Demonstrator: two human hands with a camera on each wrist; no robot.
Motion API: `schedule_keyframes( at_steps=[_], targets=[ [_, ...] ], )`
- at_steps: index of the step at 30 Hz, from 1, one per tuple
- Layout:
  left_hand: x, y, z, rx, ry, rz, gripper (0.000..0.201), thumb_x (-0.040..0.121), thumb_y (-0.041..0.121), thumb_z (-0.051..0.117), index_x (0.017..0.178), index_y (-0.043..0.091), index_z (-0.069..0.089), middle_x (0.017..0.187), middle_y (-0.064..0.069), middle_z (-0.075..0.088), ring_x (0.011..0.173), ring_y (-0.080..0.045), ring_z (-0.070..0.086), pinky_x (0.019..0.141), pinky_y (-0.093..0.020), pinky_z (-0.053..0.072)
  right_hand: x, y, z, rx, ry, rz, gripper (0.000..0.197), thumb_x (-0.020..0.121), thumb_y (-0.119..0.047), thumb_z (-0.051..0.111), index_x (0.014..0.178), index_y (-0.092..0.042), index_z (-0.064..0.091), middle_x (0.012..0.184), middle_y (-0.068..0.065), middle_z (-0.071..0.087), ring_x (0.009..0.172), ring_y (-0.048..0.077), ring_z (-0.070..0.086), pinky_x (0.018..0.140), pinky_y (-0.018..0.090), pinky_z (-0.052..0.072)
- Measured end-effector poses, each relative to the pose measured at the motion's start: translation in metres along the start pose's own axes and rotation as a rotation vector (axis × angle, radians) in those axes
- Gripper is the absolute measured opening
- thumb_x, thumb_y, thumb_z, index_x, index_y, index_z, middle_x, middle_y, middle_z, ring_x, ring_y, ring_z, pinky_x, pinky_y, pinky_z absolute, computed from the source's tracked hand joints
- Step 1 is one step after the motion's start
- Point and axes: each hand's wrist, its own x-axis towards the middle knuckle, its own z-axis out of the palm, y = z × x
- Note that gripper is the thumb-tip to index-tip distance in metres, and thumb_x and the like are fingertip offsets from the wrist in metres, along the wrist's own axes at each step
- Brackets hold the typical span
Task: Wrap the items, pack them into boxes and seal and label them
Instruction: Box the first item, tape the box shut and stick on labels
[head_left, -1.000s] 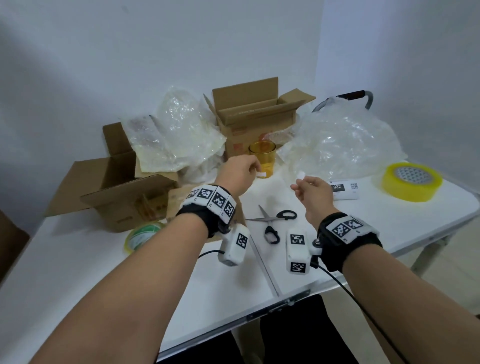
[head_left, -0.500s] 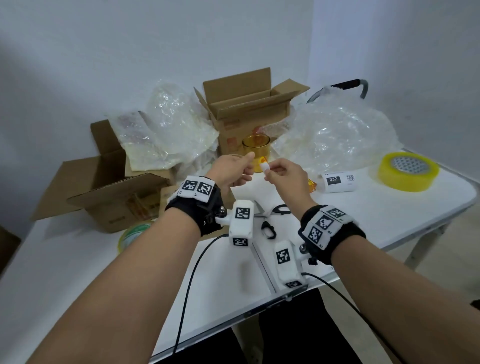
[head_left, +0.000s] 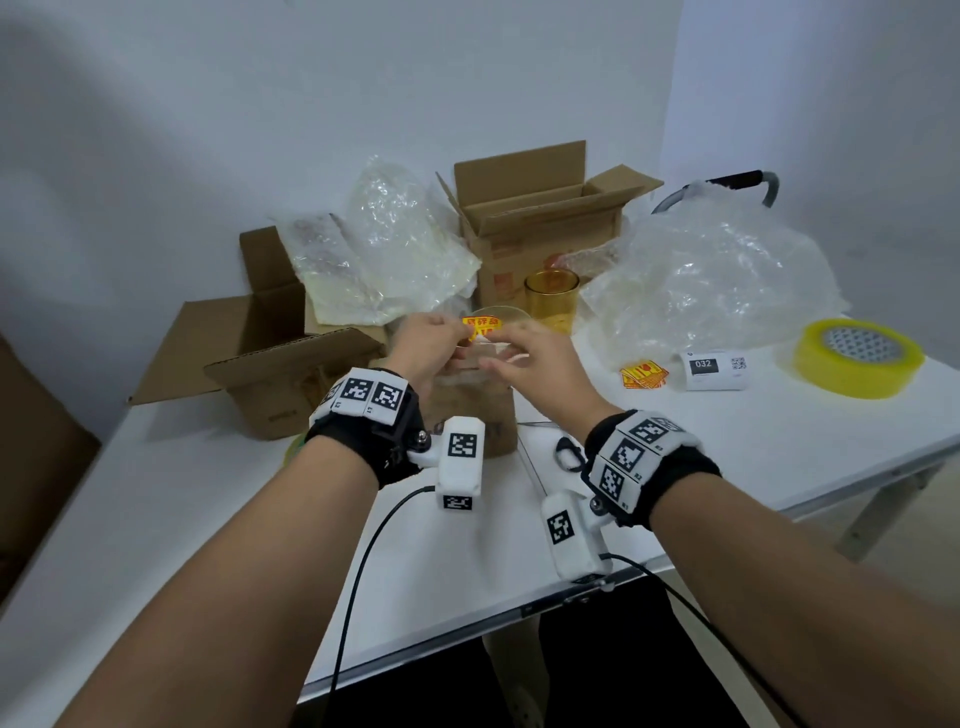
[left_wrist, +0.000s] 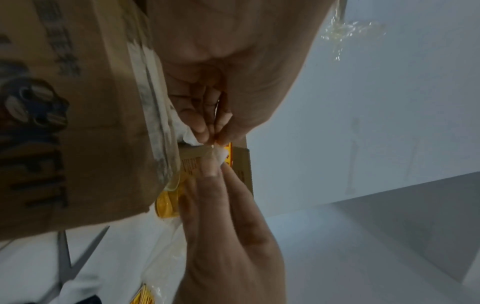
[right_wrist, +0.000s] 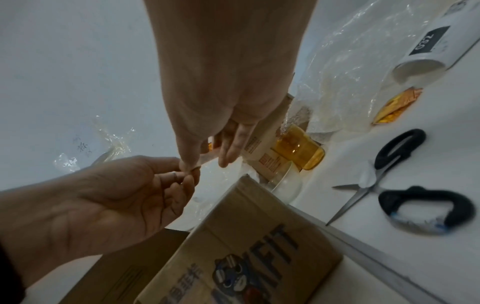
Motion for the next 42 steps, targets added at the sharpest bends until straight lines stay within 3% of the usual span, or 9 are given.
schedule_keyframes(
  at_steps=[3,6,12,17,21,26,29,36,42],
  targets=[
    [-0.007,-0.003,-0.019,0.031,0.021,0.039,0.008,0.095,0.012,0.059,0.090,0.008,0.064,0.080,-0.003,0.063,0.062,-0.010,0.056,0.052,-0.017,0.046,-0.002,-0.004,0.001,0.160,0.116,0.080,0.012,0.092,-0.023,0.065,0.100,-0.017,0.072,0.097,-0.003,0.059,0.058,0.012,0.063,0.059,0.019,0.052],
    [-0.020,-0.011,-0.033,0.079,-0.024,0.069,0.010,0.095,0.012,0.059,0.090,0.005,0.064,0.084,-0.007,0.064,0.062,-0.008,0.055,0.047,-0.013,0.043,0.000,-0.005,0.004,0.271,0.156,0.149,0.007,0.093,-0.017,0.064,0.091,-0.012,0.069,0.093,0.001,0.064,0.053,0.006,0.059,0.055,0.017,0.048],
    [-0.041,-0.030,-0.049,0.081,-0.091,0.111,0.008,0.096,0.010,0.059,0.091,0.009,0.065,0.080,-0.006,0.064,0.062,-0.006,0.055,0.053,-0.013,0.044,-0.006,-0.007,0.021,0.340,0.028,0.145,0.011,0.086,-0.022,0.072,0.097,-0.018,0.073,0.092,0.002,0.071,0.075,0.012,0.064,0.068,0.023,0.052],
    [-0.046,-0.043,-0.060,0.077,-0.069,0.114,0.017,0.096,0.011,0.059,0.106,-0.001,0.066,0.083,-0.009,0.063,0.060,-0.005,0.055,0.054,-0.013,0.044,-0.015,-0.011,0.021,0.318,-0.011,0.151,0.014,0.082,-0.032,0.075,0.094,-0.024,0.076,0.086,-0.003,0.073,0.076,0.007,0.063,0.071,0.020,0.052],
    [-0.052,-0.050,-0.061,0.078,-0.093,0.113,0.006,0.095,0.011,0.061,0.095,0.006,0.064,0.074,-0.004,0.061,0.058,-0.003,0.056,0.053,-0.012,0.043,-0.023,-0.013,0.018,0.258,-0.046,0.124,0.003,0.084,-0.024,0.074,0.087,-0.023,0.074,0.087,-0.012,0.071,0.074,-0.003,0.058,0.068,0.009,0.044],
    [-0.057,-0.058,-0.059,0.037,-0.139,0.091,0.013,0.094,0.009,0.062,0.082,0.013,0.062,0.068,-0.002,0.059,0.058,-0.007,0.053,0.051,-0.014,0.041,-0.031,-0.012,0.016,0.212,-0.092,0.112,0.012,0.081,-0.025,0.077,0.088,-0.016,0.075,0.084,-0.001,0.072,0.076,0.009,0.060,0.069,0.021,0.050],
    [-0.061,-0.061,-0.055,0.027,-0.157,0.076,0.016,0.095,0.008,0.061,0.080,0.013,0.061,0.067,-0.004,0.059,0.057,-0.009,0.051,0.049,-0.014,0.040,-0.037,-0.010,0.017,0.198,-0.076,0.103,0.008,0.081,-0.018,0.076,0.086,-0.013,0.074,0.077,-0.005,0.067,0.068,0.003,0.056,0.066,0.018,0.048],
    [-0.067,-0.064,-0.043,0.062,-0.198,0.075,0.011,0.094,0.005,0.061,0.086,0.013,0.060,0.077,-0.004,0.060,0.062,-0.007,0.056,0.055,-0.013,0.045,-0.041,0.001,0.019,0.083,-0.064,0.126,0.011,0.092,-0.019,0.063,0.091,-0.011,0.070,0.090,-0.002,0.072,0.083,0.009,0.065,0.076,0.020,0.052],
    [-0.066,-0.069,-0.036,0.101,-0.171,0.095,0.011,0.090,0.005,0.067,0.100,0.010,0.067,0.084,-0.002,0.063,0.062,-0.007,0.057,0.057,-0.014,0.045,-0.042,0.012,0.018,0.011,-0.056,0.135,0.012,0.093,-0.017,0.062,0.094,-0.007,0.069,0.092,0.003,0.069,0.084,0.011,0.061,0.066,0.005,0.042]
  ],
)
